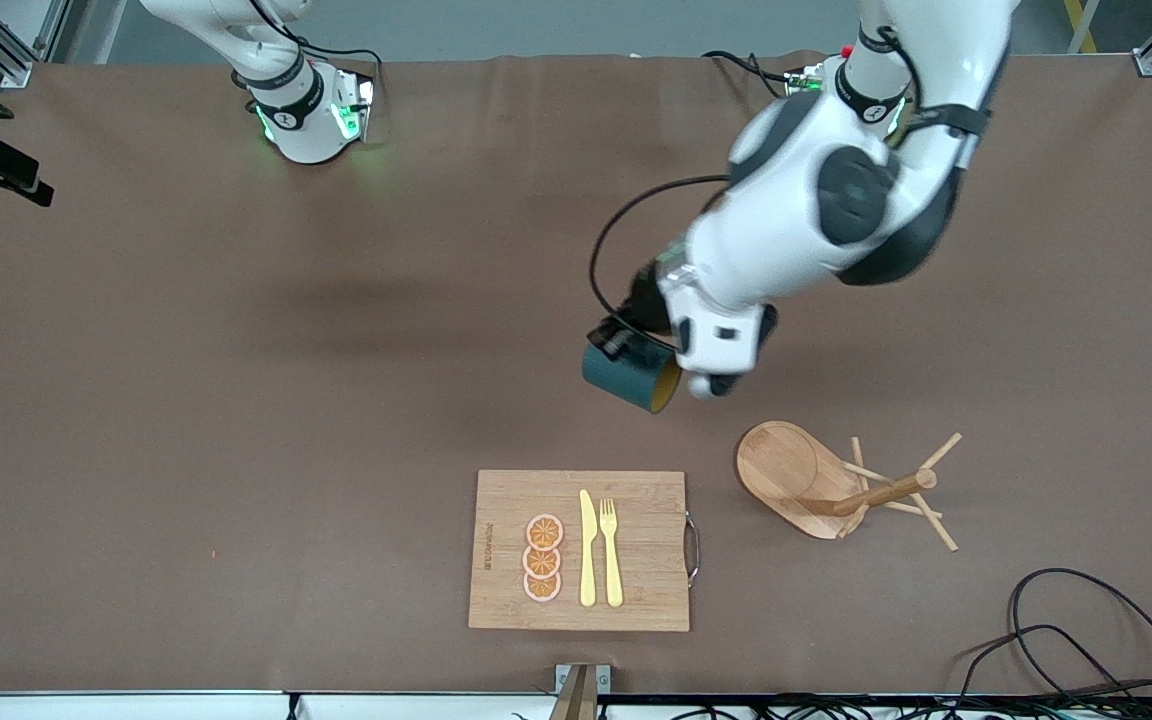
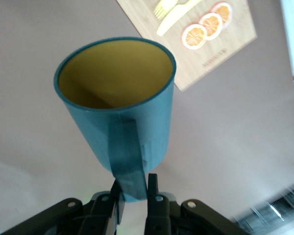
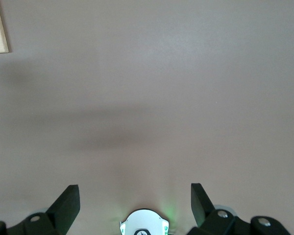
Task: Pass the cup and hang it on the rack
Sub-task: 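Lift the mug with the left gripper toward the wooden rack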
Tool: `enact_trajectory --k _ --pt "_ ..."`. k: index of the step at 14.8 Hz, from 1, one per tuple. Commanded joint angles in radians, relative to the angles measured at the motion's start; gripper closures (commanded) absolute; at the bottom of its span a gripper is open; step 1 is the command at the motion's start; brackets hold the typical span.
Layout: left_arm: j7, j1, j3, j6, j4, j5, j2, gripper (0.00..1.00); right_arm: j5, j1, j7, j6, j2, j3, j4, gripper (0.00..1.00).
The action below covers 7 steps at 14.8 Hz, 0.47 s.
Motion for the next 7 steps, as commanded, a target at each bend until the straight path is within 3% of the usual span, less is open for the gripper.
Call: enact_trajectory --k 1,4,7 --pt "0.12 0.125 -0.012 -0.062 -0.031 -0.204 -0.031 1.0 -0.003 0.007 0.019 0.009 -0.027 -0.004 -0.019 0.0" --pt "0.284 0.279 -0.009 -0.189 -0.039 -0.462 -0.015 1.0 -0.001 0.007 0.02 0.007 -0.034 -0.002 -0.019 0.0" --pt "0.383 0.385 -0.009 -0.293 -0.045 -0.549 0.024 1.0 -0.001 0.009 0.02 0.009 -0.034 -0.001 -0.019 0.0"
